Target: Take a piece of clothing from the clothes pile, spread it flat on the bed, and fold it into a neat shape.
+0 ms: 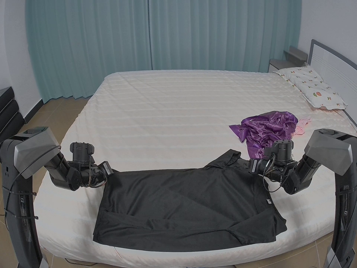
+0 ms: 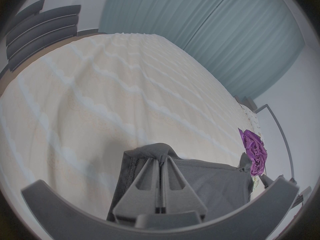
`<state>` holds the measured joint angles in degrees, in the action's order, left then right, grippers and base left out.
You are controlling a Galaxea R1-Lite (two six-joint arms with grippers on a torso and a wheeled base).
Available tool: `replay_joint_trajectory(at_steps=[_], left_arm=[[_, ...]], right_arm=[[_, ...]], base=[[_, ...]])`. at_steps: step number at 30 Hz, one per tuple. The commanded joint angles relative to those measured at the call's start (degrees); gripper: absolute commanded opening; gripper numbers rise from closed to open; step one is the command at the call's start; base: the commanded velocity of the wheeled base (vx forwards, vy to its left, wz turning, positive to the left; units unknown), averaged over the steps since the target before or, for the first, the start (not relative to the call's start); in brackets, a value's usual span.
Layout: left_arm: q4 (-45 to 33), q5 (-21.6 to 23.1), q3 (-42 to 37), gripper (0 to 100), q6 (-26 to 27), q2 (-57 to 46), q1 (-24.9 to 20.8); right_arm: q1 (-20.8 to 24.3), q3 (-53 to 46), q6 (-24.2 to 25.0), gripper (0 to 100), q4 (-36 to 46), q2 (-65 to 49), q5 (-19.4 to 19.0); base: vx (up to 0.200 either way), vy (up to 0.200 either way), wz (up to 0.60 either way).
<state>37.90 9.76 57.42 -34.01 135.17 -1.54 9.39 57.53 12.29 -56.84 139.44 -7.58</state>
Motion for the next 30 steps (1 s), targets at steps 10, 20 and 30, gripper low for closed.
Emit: replay_joint_trajectory(at_steps=[10, 20, 30], left_arm=[[0.2, -0.1, -3.7, 0, -0.7, -2.0, -0.1], [0.1, 0.2, -4.2, 0, -0.8, -2.8, 0.0], [0.2, 0.3, -4.1, 0, -0.8, -2.8, 0.1]], right_arm=[[-2.4, 14.8, -2.8, 100, 5.0, 10.2, -4.1], [-3.8, 20.9, -2.4, 100, 6.6, 14.0, -6.5], [-3.1, 19.7, 0.5, 100, 4.9, 13.3, -8.0]], base=[[0.0, 0.0, 0.0], [0.0, 0.0, 0.0], [0.0, 0.0, 0.0]])
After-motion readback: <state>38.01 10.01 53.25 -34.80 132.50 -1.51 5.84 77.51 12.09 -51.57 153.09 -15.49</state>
